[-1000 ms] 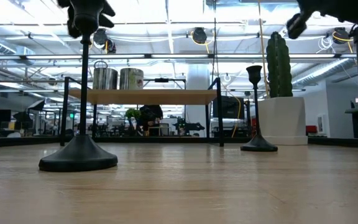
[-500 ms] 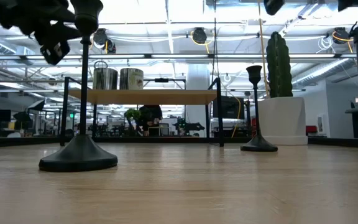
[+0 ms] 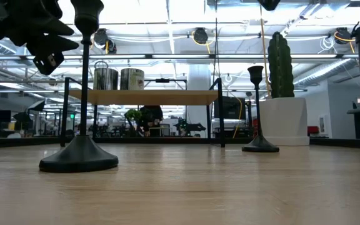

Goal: Pick & Place candle stick holders
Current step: Put the green scented candle on the shelf

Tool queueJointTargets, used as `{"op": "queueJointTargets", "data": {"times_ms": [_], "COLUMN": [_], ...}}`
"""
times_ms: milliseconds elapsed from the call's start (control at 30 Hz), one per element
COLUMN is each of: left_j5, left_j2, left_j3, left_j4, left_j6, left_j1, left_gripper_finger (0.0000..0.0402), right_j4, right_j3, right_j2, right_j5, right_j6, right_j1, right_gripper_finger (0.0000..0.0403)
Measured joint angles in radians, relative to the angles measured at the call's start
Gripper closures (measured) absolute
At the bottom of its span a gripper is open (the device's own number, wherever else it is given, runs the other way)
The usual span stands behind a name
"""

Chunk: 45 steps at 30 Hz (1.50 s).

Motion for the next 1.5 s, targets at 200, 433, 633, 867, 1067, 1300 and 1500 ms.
{"op": "queueJointTargets", "data": {"times_ms": [200, 433, 633, 867, 1067, 1300, 1500], "left_j5": [0.0, 0.0, 0.0, 0.0, 0.0, 0.009, 0.01], "left_j2": [0.0, 0.0, 0.0, 0.0, 0.0, 0.0, 0.0], "left_j3": [0.0, 0.0, 0.0, 0.0, 0.0, 0.0, 0.0], "left_j4": [0.0, -0.001, -0.009, -0.023, -0.023, -0.023, -0.025], "left_j6": [0.019, 0.04, 0.04, 0.036, 0.033, 0.033, 0.028], "left_j1": [0.0, 0.001, 0.001, 0.001, 0.001, 0.001, 0.001], "left_gripper_finger": [0.0282, 0.0282, 0.0282, 0.0282, 0.0282, 0.0282, 0.0282], "right_j4": [-0.171, -0.259, -0.271, -0.321, -0.368, -0.419, -0.442], "right_j3": [0.114, 0.166, 0.167, 0.167, 0.167, 0.167, 0.167], "right_j2": [0.117, 0.222, 0.31, 0.399, 0.439, 0.448, 0.442], "right_j5": [0.01, -0.001, -0.075, -0.1, -0.101, -0.126, -0.127], "right_j6": [0.02, 0.057, 0.132, 0.203, 0.254, 0.215, 0.284], "right_j1": [0.055, 0.127, 0.175, 0.225, 0.241, 0.24, 0.239], "right_gripper_finger": [0.0403, 0.0403, 0.0403, 0.0403, 0.0403, 0.0403, 0.0403]}}
